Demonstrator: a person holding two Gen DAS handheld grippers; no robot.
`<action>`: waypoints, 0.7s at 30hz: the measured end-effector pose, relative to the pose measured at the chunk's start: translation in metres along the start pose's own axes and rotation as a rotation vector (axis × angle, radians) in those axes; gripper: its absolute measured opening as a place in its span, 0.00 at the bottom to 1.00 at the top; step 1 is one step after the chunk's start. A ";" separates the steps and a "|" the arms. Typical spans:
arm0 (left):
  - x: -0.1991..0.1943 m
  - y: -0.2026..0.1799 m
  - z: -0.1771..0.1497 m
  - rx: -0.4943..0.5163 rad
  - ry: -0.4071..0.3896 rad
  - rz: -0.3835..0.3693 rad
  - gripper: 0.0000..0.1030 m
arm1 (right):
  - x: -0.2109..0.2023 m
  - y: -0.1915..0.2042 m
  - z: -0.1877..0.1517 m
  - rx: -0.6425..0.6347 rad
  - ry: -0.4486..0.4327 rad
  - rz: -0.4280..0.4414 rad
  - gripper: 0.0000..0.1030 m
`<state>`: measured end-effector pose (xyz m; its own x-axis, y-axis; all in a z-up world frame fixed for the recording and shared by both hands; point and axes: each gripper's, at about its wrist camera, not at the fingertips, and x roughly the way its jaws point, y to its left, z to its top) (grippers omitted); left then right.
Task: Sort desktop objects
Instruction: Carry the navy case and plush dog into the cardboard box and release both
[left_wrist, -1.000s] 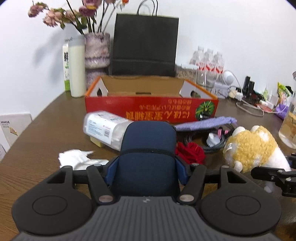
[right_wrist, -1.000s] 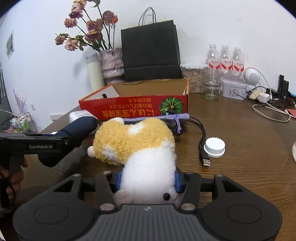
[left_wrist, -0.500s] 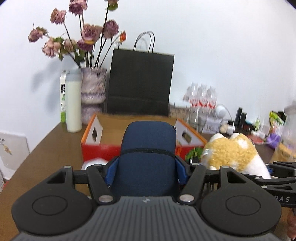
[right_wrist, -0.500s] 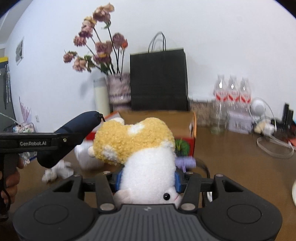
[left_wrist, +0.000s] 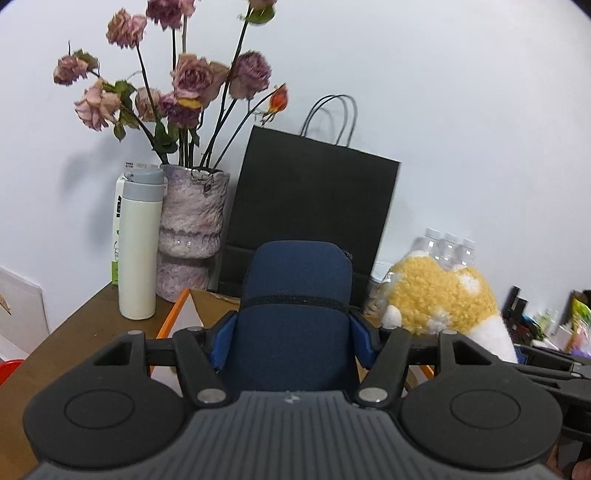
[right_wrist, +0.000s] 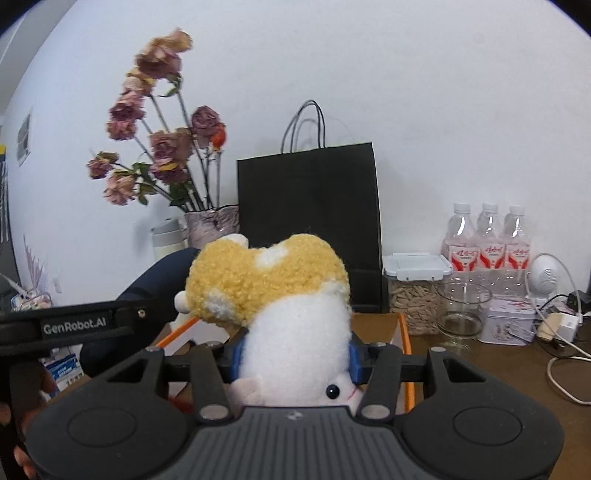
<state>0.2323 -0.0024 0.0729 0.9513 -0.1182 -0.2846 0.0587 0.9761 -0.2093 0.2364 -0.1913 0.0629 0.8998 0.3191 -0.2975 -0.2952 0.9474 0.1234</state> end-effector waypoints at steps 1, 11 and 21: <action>0.008 0.001 0.001 0.000 -0.002 0.006 0.61 | 0.011 -0.001 0.003 0.009 0.008 -0.002 0.47; 0.084 0.007 -0.010 0.025 0.134 0.098 0.61 | 0.100 -0.005 -0.004 0.020 0.159 -0.055 0.47; 0.116 0.017 -0.035 0.026 0.281 0.126 0.61 | 0.132 -0.004 -0.034 -0.011 0.303 -0.079 0.47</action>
<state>0.3333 -0.0059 0.0033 0.8306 -0.0380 -0.5556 -0.0435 0.9902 -0.1328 0.3450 -0.1524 -0.0092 0.7838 0.2350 -0.5748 -0.2327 0.9693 0.0791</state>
